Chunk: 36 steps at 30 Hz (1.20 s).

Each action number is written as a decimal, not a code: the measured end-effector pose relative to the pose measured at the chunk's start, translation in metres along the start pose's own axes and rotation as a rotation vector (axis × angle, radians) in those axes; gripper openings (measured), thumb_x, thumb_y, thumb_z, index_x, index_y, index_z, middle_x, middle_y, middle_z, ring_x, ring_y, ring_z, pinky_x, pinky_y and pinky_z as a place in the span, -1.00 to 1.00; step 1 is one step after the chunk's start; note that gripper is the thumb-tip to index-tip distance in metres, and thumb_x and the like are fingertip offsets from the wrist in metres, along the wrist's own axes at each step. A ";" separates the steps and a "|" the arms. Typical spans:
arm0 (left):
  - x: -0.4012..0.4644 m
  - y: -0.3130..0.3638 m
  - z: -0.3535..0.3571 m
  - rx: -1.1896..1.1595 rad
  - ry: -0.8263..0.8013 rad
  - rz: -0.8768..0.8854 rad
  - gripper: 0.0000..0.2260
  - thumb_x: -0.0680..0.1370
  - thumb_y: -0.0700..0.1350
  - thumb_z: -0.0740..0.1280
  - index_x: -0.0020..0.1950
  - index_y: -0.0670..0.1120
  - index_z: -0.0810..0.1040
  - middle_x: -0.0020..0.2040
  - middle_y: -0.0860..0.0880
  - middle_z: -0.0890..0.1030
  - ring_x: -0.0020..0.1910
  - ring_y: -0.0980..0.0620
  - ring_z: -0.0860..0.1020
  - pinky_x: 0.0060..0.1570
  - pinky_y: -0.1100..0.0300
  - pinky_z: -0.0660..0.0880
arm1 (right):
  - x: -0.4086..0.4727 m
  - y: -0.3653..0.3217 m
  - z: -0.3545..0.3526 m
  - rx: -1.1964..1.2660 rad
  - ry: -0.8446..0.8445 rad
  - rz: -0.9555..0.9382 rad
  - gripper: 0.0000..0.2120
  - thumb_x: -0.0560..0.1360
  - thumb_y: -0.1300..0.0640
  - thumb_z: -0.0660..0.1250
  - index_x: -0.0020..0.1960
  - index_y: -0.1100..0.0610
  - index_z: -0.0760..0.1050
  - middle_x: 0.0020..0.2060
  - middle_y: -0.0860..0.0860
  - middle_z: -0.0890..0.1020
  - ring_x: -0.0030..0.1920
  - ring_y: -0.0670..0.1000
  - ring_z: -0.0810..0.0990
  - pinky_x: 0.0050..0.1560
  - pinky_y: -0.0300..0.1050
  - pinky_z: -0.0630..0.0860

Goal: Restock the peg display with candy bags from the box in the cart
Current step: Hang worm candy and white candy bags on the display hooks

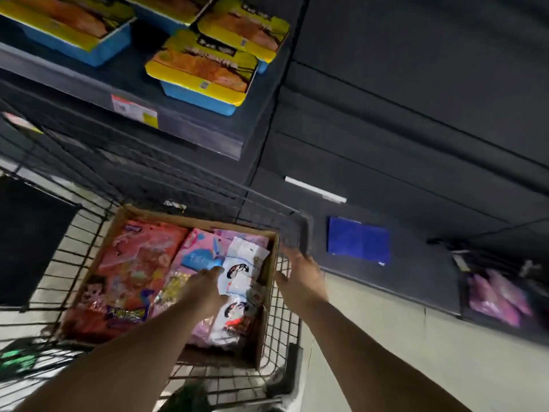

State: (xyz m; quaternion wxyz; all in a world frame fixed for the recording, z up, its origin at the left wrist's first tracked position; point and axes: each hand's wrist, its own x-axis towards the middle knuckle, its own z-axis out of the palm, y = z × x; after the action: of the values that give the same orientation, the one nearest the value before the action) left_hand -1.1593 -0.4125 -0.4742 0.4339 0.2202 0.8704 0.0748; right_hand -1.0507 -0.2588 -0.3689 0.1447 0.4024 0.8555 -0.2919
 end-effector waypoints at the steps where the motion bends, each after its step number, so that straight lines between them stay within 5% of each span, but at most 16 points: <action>1: 0.006 -0.003 0.005 -0.032 -0.021 0.004 -0.29 0.52 0.10 0.44 0.58 -0.03 0.21 0.49 -0.14 0.40 0.44 -0.13 0.41 0.37 0.11 0.37 | -0.001 0.000 0.007 0.012 -0.009 0.028 -0.53 0.58 0.08 0.29 0.47 -0.10 0.32 0.38 0.00 0.47 0.35 0.07 0.44 0.36 -0.03 0.43; 11: 0.047 -0.014 0.079 -0.353 -0.124 -0.147 -0.39 0.47 -0.08 0.53 0.45 -0.13 0.37 0.32 -0.11 0.56 0.24 -0.09 0.55 0.16 0.15 0.48 | 0.003 0.015 0.065 0.216 -0.062 0.147 -0.55 0.61 0.05 0.24 0.48 -0.16 0.30 0.37 -0.10 0.43 0.34 -0.03 0.42 0.31 -0.18 0.37; 14: 0.055 -0.011 0.088 -0.314 -0.033 -0.087 -0.61 0.57 -0.06 0.39 0.39 -0.02 0.45 0.23 -0.06 0.62 0.03 0.01 0.58 -0.06 0.18 0.56 | 0.006 0.021 0.074 0.239 -0.058 0.150 -0.55 0.62 0.03 0.23 0.48 -0.19 0.29 0.35 -0.13 0.42 0.33 -0.06 0.41 0.31 -0.23 0.35; 18: 0.057 -0.009 0.086 -0.287 -0.035 0.006 -0.69 0.67 -0.03 0.23 0.41 -0.01 0.51 0.19 -0.12 0.66 0.01 -0.07 0.61 -0.20 0.22 0.44 | 0.004 0.025 0.086 0.285 -0.082 0.180 -0.60 0.63 0.05 0.23 0.43 -0.19 0.33 0.30 -0.11 0.47 0.21 -0.09 0.46 0.23 -0.21 0.44; 22: 0.039 -0.015 0.052 -0.603 -0.128 0.031 -0.83 0.69 -0.05 0.20 0.06 -0.07 0.56 -0.13 -0.03 0.62 -0.10 -0.05 0.57 -0.18 0.17 0.45 | 0.002 0.020 0.095 0.406 -0.091 0.237 -0.51 0.58 0.12 0.33 0.44 -0.14 0.29 0.28 -0.11 0.50 0.14 -0.12 0.47 0.03 -0.26 0.56; 25: 0.028 -0.028 0.021 -0.825 -0.279 0.042 -0.79 0.67 -0.04 0.24 0.18 -0.11 0.57 0.03 -0.15 0.70 0.05 -0.15 0.66 0.11 -0.08 0.59 | 0.003 0.016 0.096 0.575 -0.052 0.272 -0.41 0.53 0.14 0.40 0.43 -0.17 0.21 0.09 -0.26 0.50 0.02 -0.16 0.56 -0.11 -0.30 0.58; 26: 0.024 -0.030 0.013 -0.835 -0.310 0.028 -0.74 0.68 -0.06 0.23 0.24 -0.20 0.54 0.08 -0.24 0.66 0.09 -0.24 0.64 0.06 -0.05 0.61 | 0.004 0.015 0.096 0.678 -0.057 0.301 -0.41 0.52 0.14 0.42 0.37 -0.21 0.19 0.00 -0.29 0.49 -0.07 -0.20 0.58 -0.23 -0.34 0.57; 28: 0.018 -0.031 0.005 -0.829 -0.374 -0.014 -0.70 0.67 -0.10 0.23 0.26 -0.32 0.47 0.17 -0.38 0.57 0.15 -0.38 0.54 -0.01 -0.08 0.56 | 0.007 0.015 0.096 0.852 -0.083 0.391 -0.51 0.48 0.11 0.46 0.24 -0.14 0.25 -0.06 -0.17 0.58 -0.18 -0.10 0.67 -0.33 -0.28 0.60; 31: 0.023 -0.034 -0.002 -0.938 -0.530 -0.030 -0.67 0.55 -0.03 0.35 0.23 -0.19 0.55 0.12 -0.25 0.67 0.09 -0.26 0.65 0.09 -0.13 0.57 | 0.008 0.016 0.099 0.921 -0.143 0.532 -0.68 0.49 0.02 0.43 0.19 0.06 0.44 -0.10 0.07 0.70 -0.26 0.02 0.74 -0.31 -0.11 0.66; 33: 0.044 -0.034 -0.001 -0.899 -0.375 -0.065 -0.72 0.57 0.00 0.36 0.16 -0.17 0.57 0.03 -0.18 0.68 0.02 -0.16 0.65 0.02 -0.01 0.55 | 0.003 0.022 0.103 0.985 -0.138 0.571 -0.77 0.54 0.05 0.37 0.15 0.10 0.51 -0.13 0.10 0.70 -0.28 0.00 0.72 -0.36 -0.19 0.62; 36: 0.080 -0.018 0.001 -0.777 0.062 -0.109 -0.76 0.57 -0.07 0.40 0.14 -0.21 0.59 0.01 -0.18 0.65 0.05 -0.20 0.62 0.04 -0.06 0.55 | -0.004 0.029 0.112 1.030 -0.169 0.598 -0.73 0.56 0.09 0.31 0.22 0.14 0.47 -0.05 0.15 0.67 -0.20 0.02 0.69 -0.40 -0.22 0.59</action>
State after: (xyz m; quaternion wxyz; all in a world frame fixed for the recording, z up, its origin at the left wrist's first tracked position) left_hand -1.2062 -0.3931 -0.5387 0.4618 -0.0095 0.8003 0.3823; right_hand -1.0241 -0.3156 -0.4660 0.0745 0.6193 0.4394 -0.6464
